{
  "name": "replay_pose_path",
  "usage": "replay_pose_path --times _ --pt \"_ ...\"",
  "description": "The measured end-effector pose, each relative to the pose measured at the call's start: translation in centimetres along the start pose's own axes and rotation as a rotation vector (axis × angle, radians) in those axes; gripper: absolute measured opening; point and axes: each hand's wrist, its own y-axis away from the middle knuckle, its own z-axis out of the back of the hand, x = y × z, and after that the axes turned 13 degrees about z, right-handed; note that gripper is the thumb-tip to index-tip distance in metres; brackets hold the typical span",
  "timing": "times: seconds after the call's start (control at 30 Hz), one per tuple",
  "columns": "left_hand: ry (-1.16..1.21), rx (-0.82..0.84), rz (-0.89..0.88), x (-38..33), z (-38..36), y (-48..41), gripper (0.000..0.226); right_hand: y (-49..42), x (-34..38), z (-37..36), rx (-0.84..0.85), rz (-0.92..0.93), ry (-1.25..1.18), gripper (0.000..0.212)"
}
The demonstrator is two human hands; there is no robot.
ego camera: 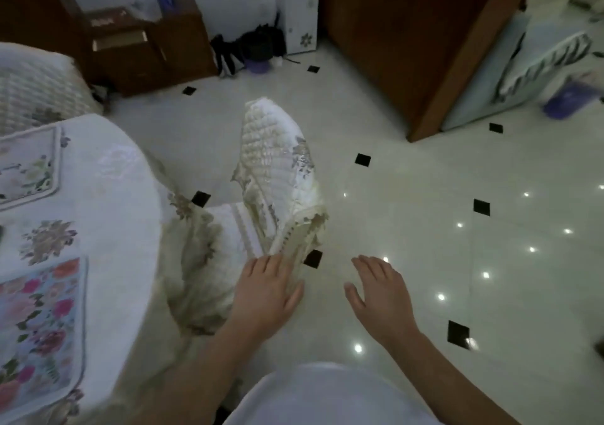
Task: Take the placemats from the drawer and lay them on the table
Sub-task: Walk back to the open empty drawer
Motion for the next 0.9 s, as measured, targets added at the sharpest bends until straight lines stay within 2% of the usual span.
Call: replay_pose_path --times 0.23,0.47,0.67,0.9 --pt "0.011 -0.049 -0.056 -11.0 0.0 -3.6 0.047 -0.9 -9.4 2.8 -0.001 0.005 0.018 0.053" --pt "-0.047 -0.035 -0.156 -16.8 0.2 -10.7 0.044 -3.9 -16.2 4.9 -0.09 -0.057 0.029 0.052" --pt "-0.034 -0.015 -0.302 -21.4 -2.7 -19.9 0.049 -5.8 -22.5 5.5 -0.128 -0.244 0.004 0.055" --pt "0.018 0.062 -0.534 -30.2 -5.0 -30.1 0.051 -6.2 -29.0 7.9 -0.149 -0.491 0.034 0.055"
